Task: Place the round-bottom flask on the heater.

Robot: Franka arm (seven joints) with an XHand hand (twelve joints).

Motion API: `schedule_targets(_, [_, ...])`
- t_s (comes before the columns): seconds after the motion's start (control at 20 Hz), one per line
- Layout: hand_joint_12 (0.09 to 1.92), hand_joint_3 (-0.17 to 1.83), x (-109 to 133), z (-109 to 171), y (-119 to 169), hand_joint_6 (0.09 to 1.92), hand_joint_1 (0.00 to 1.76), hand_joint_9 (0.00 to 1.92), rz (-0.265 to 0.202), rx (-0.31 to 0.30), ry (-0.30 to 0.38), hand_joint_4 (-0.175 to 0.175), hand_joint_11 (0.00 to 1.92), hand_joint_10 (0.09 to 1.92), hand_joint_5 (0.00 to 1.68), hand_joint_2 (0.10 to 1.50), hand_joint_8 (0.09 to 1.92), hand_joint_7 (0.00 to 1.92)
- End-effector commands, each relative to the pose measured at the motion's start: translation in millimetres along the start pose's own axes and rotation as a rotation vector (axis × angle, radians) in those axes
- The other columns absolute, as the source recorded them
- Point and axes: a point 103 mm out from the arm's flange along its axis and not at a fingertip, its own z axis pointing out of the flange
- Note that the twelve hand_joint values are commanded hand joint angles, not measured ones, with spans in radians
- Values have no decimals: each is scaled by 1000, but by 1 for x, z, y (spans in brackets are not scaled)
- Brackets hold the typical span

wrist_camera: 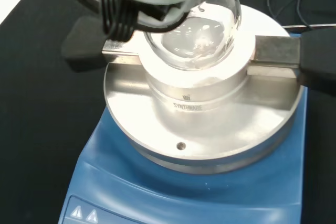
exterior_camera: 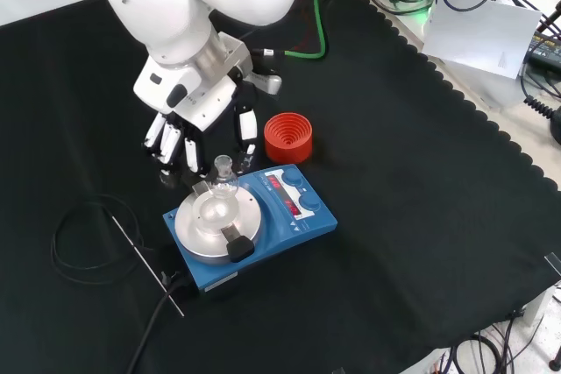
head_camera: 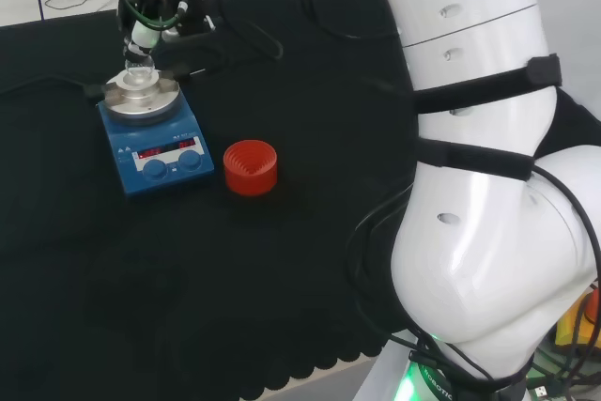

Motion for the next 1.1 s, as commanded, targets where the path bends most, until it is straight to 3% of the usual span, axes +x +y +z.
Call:
schedule_targets(0.05, [1361, 740, 6, 4, 17, 880, 1112, 649, -25, 26, -9, 139, 292, 578, 1177, 658, 656, 402])
schedule_targets(0.5, [1362, 742, 2, 10, 34, 883, 1112, 647, -30, 39, -21, 138, 293, 577, 1176, 658, 657, 400])
schedule_targets(1.1, [1362, 745, -7, 20, 34, 887, 1113, 646, -22, 64, -30, 137, 293, 578, 1174, 657, 657, 398])
